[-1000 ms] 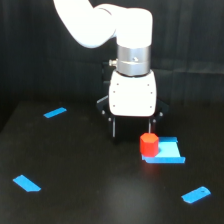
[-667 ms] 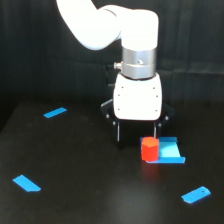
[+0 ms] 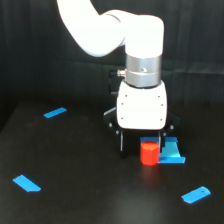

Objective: Pick up the red object from the table

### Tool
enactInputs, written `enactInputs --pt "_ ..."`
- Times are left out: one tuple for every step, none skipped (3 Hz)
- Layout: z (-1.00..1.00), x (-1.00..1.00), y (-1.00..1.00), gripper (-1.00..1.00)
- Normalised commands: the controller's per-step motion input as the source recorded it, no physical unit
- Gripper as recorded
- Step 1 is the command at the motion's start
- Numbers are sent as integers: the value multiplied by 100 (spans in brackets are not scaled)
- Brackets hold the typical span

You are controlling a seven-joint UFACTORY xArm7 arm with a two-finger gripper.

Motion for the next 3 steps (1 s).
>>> enactInputs --pt "-35 9 -25 0" --pt "-12 -3 2 -82" --pt "-20 5 -6 -100"
